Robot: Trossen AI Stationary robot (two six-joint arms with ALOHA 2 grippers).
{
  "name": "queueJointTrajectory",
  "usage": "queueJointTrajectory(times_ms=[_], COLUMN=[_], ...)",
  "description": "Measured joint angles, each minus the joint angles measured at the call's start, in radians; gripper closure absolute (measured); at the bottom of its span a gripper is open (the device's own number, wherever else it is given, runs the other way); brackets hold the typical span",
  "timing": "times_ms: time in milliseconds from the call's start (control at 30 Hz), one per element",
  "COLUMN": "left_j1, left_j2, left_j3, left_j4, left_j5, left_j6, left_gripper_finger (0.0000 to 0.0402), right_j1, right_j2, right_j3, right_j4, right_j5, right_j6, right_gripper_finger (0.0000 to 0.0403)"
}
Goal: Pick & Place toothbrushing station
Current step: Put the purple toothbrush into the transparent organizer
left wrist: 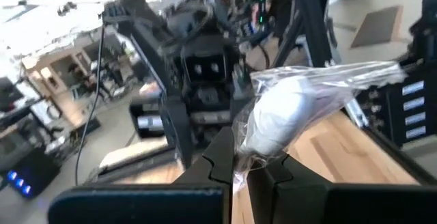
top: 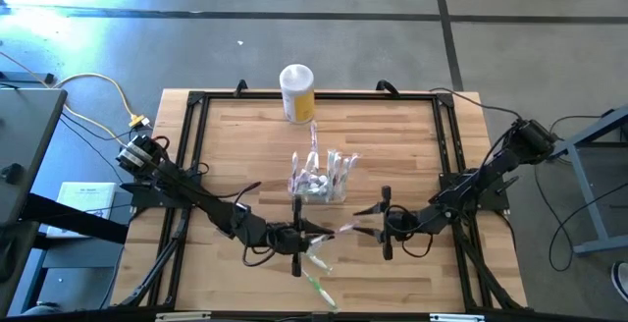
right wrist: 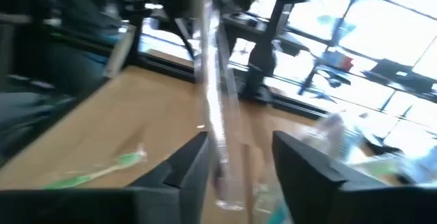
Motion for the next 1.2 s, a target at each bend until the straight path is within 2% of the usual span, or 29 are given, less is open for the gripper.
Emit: queueJointTrajectory(times_ms=[167,300,500,567,667,933,1200], left_j1=[-0.042,-0.072,-0.028,0.003,0.049,0.174,0.243], left_j2=[-0.061,-0.138,-0.287,-0.316,-0.337,-0.335,-0.335], left_j3=[0.000,0.000,0.000,0.000,0.000,0.000,-0.004], left_j4=[-0.096,-0.284,-0.717,-0.829,-0.917,-1.016,-1.127], left_j5=[-0.115,-0.228,-0.121,-0.116,-0.123,-0.085,-0.065], left_j6=[-0.046,-0.153,-0.573,-0.674,-0.719,-0.786,-0.877], left_gripper_finger=[0.0394,0.0394,0.0392,0.0390,0.0392,0.0394,0.0394], right_j1=[0.040,0.080,0.117,0.119,0.117,0.113,0.113], right_j2=[-0.004,-0.004,-0.005,-0.005,-0.005,-0.005,-0.005], right_j3=[0.000,0.000,0.000,0.000,0.000,0.000,0.000], right_j4=[0.002,0.021,0.035,0.034,0.034,0.034,0.023], right_j5=[0.150,0.271,0.272,0.265,0.265,0.262,0.262], right_j6=[-0.005,-0.064,-0.111,-0.111,-0.110,-0.104,-0.080], right_gripper_finger=[0.0185,0.0156,0.0149,0.0149,0.0149,0.0149,0.0149])
